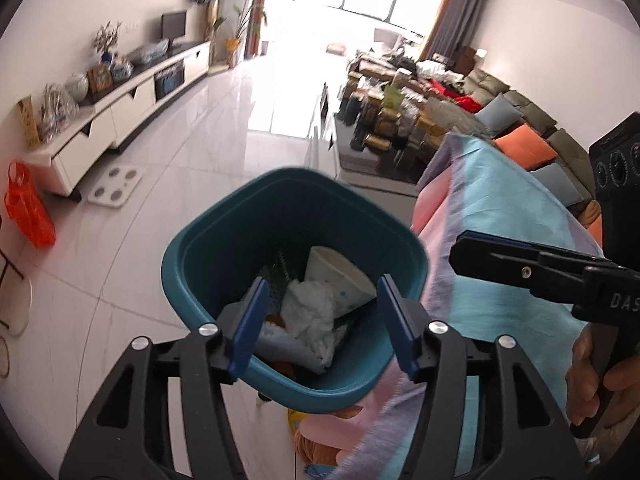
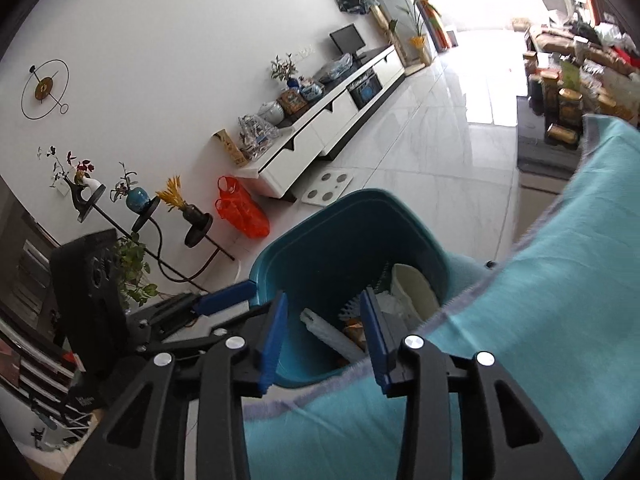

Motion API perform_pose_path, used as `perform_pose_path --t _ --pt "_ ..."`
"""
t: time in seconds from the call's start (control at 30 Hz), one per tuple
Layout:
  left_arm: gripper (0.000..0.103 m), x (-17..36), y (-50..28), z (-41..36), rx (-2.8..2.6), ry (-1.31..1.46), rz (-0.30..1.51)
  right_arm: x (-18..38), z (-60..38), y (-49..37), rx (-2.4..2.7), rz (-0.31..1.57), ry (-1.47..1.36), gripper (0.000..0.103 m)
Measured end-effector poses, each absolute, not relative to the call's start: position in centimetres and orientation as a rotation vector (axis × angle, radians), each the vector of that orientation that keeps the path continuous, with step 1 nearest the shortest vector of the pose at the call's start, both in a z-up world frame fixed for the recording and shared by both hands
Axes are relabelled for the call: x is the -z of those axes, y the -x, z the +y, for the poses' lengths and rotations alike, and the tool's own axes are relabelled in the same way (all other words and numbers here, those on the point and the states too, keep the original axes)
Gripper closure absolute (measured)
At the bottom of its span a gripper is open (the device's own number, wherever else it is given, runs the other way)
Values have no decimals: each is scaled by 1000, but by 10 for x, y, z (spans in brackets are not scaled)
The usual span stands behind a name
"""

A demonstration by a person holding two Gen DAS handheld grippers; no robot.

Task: Collect trash
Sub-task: 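Move both grippers back over the table toward the gold foil wrapper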

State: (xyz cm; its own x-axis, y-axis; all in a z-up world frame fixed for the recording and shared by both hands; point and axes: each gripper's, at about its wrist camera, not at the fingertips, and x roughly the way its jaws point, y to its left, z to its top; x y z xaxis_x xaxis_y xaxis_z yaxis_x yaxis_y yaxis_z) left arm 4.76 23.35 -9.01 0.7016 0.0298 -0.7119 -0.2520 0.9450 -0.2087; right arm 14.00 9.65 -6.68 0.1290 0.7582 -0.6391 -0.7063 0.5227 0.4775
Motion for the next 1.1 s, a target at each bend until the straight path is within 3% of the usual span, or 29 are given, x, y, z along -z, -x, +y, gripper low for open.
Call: perform_pose_path --t 0.13,0.27,0.73,1.1 --pt "31 71 -37 211 -92 278 708 54 61 -131 -1027 906 -57 57" --pt "25 60 -33 172 20 249 668 44 7 -121 -952 837 -79 51" --pt "25 53 -63 -22 427 56 708 43 -202 -97 -518 745 -189 50" --pt "28 60 -97 -140 634 14 786 53 -304 -75 -223 709 -247 50"
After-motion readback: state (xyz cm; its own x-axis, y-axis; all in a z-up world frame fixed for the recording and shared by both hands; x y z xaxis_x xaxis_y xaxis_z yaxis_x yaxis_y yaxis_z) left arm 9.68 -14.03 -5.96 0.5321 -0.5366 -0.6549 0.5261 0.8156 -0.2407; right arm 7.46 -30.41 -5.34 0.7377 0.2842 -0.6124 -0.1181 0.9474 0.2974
